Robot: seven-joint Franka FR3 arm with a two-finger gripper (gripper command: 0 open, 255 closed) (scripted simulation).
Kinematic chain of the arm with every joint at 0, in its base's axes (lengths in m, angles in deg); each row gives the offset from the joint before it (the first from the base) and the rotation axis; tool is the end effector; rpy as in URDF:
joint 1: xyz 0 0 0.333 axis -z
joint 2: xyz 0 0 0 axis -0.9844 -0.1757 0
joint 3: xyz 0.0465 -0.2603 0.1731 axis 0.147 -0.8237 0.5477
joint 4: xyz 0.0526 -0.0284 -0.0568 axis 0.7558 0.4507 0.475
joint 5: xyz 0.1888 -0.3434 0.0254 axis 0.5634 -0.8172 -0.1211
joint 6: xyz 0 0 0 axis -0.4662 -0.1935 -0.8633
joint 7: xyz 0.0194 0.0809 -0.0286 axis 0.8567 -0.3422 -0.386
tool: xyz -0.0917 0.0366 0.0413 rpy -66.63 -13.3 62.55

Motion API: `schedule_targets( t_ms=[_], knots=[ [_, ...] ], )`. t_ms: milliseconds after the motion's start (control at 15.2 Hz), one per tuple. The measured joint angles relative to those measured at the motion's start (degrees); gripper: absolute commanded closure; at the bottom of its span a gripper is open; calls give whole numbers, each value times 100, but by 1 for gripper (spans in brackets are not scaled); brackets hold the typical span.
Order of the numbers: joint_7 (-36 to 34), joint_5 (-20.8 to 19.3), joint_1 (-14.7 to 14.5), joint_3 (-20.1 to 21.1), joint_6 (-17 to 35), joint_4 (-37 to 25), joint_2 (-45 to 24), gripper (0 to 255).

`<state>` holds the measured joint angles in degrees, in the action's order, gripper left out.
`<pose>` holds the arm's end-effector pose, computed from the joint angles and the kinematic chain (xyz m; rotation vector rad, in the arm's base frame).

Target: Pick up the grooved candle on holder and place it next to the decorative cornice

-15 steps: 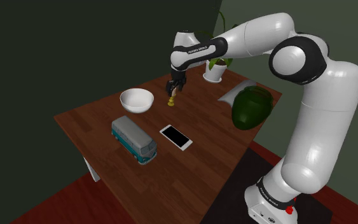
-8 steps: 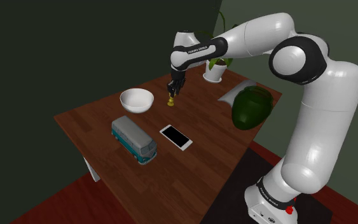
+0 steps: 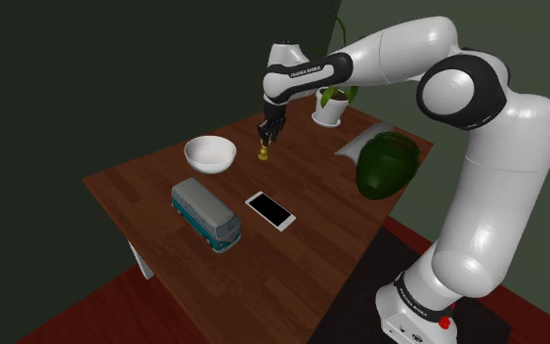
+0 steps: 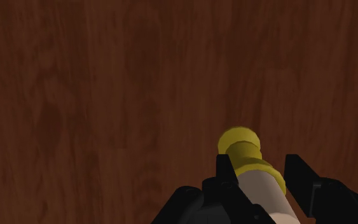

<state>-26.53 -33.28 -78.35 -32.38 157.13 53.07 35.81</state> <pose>0.6521 0.0044 0.3693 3.1214 0.2683 0.0184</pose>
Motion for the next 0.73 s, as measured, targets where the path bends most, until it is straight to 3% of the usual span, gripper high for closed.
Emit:
schedule_targets(
  t_ms=[726],
  knots=[
    [11, 17, -1, 8, -744, -465, 281, 255]
  ],
)
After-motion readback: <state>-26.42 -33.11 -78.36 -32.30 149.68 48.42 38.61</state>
